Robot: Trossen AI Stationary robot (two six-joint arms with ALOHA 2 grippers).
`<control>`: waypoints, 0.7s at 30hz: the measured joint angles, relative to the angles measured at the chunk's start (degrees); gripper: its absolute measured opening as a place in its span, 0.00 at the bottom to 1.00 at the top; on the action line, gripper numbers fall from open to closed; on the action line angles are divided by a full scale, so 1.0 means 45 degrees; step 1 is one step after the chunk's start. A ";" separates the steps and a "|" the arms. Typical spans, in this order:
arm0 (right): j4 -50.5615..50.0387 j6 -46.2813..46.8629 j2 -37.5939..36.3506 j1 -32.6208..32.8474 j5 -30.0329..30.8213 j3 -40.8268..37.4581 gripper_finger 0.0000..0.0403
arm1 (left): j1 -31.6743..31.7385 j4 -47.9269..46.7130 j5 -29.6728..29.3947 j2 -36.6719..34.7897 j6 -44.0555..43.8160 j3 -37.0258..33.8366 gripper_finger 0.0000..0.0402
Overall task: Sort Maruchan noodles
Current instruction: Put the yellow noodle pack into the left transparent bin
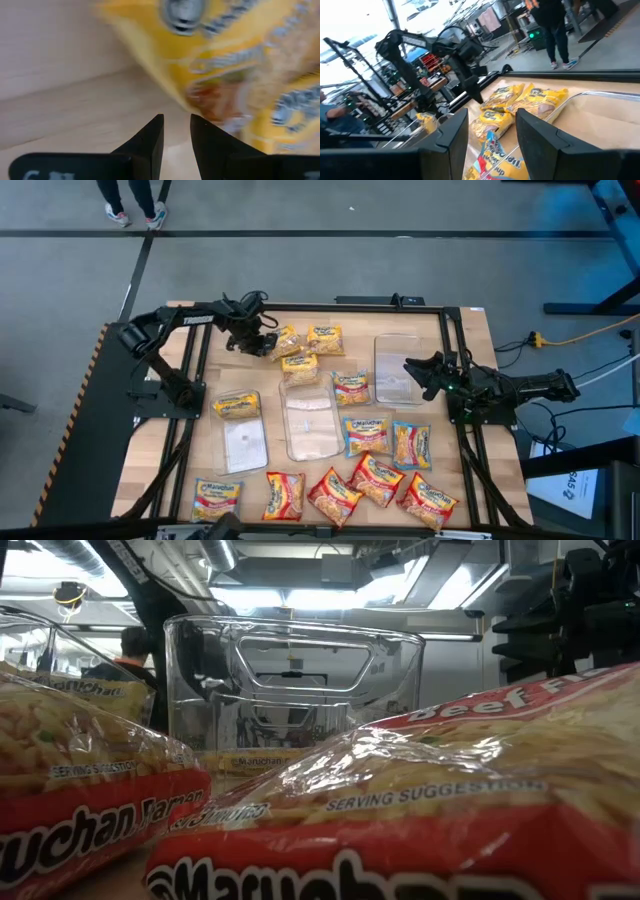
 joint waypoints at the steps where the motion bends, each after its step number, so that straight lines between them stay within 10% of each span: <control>1: -0.0004 0.0000 0.0000 0.0000 -0.0074 0.0000 0.40 | -0.0010 0.0255 0.0405 0.0088 -0.0024 0.0000 0.22; 21: -0.0035 -0.0005 0.0000 -0.0001 -0.0650 0.0005 0.40 | 0.0185 0.0508 0.1637 0.0123 0.0011 0.0000 0.22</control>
